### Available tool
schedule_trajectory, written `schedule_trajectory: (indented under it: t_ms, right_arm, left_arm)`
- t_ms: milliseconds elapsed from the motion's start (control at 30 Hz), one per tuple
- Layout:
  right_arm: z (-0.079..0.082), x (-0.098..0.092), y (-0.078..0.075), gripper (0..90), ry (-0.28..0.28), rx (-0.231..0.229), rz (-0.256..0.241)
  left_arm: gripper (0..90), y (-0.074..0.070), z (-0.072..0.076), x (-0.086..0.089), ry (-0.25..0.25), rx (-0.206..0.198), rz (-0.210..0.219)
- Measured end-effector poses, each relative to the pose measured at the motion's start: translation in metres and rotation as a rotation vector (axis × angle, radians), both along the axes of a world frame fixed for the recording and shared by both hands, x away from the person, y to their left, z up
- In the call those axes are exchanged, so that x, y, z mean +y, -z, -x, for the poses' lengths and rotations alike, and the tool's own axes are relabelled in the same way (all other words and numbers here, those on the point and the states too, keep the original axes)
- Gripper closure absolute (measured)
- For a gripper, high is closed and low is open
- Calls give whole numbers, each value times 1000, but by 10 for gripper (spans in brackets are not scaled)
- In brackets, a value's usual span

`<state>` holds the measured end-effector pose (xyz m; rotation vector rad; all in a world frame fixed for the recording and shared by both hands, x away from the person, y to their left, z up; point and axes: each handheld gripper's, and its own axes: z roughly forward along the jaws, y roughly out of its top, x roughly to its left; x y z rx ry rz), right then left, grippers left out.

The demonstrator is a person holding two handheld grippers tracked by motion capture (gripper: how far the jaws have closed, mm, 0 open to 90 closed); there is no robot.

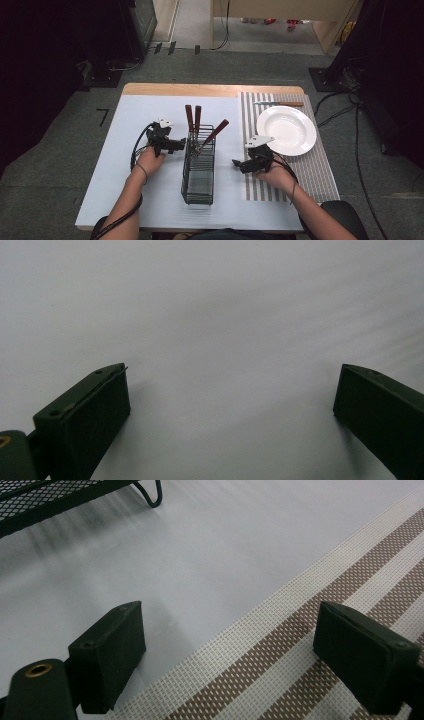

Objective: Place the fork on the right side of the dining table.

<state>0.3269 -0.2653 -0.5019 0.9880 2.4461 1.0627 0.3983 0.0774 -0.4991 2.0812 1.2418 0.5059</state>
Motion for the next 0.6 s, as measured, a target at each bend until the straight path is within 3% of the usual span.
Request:
schedule_trajectory:
  t_ms: [433,467,600]
  right_arm:
    - [0,0,0,121,0,-2,0]
    - [0,1,0,80,24,-3,10]
    - [-1,1,0,79,27,5,7]
  left_arm:
    - [17,0,0,0,0,-1,1]
    - [17,0,0,0,0,-2,0]
    - [17,0,0,0,-1,-1,1]
